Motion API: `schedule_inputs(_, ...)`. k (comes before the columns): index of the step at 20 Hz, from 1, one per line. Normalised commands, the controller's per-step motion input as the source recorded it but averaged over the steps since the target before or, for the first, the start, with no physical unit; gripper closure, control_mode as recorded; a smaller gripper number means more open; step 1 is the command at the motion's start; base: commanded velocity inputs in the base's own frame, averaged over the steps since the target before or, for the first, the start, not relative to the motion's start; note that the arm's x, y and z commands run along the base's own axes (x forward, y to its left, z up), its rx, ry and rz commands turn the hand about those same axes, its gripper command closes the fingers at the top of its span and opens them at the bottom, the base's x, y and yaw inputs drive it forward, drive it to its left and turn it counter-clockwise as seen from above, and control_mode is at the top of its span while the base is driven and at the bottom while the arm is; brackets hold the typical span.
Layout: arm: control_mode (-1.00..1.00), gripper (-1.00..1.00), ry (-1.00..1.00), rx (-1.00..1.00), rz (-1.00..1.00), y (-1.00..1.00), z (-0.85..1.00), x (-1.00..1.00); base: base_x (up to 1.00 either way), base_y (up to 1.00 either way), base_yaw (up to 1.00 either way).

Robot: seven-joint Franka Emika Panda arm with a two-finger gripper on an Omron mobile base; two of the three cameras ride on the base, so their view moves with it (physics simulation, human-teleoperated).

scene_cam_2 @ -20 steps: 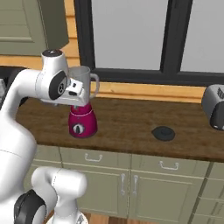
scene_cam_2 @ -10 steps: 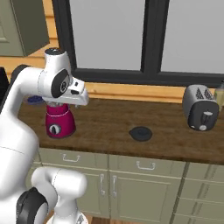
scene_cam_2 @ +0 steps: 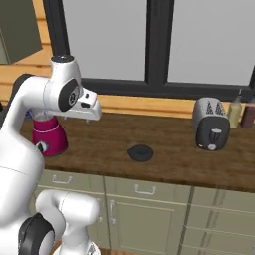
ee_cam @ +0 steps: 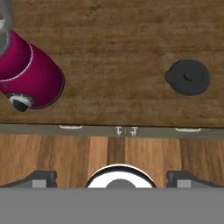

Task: Close the lid blender by securely placing the lid on top.

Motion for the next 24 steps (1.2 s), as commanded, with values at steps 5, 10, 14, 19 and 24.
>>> schedule_inputs(5,1.00,-1.00,0.00,0.00,0.00,0.00,0.00,0.00,0.36,-0.27,0.11)
schedule_inputs(10,1.00,-1.00,0.00,0.00,0.00,0.00,0.00,0.00,0.44,-0.01,0.06)
schedule_inputs(14,1.00,-1.00,0.00,0.00,0.00,0.00,0.00,0.00,0.52,0.00,0.00)
schedule_inputs(19,1.00,-1.00,0.00,0.00,0.00,0.00,0.00,0.00,0.57,0.00,0.00)
schedule_inputs(24,-1.00,-1.00,0.00,0.00,0.00,-0.33,-0.06,0.43,0.12,0.00,0.00)
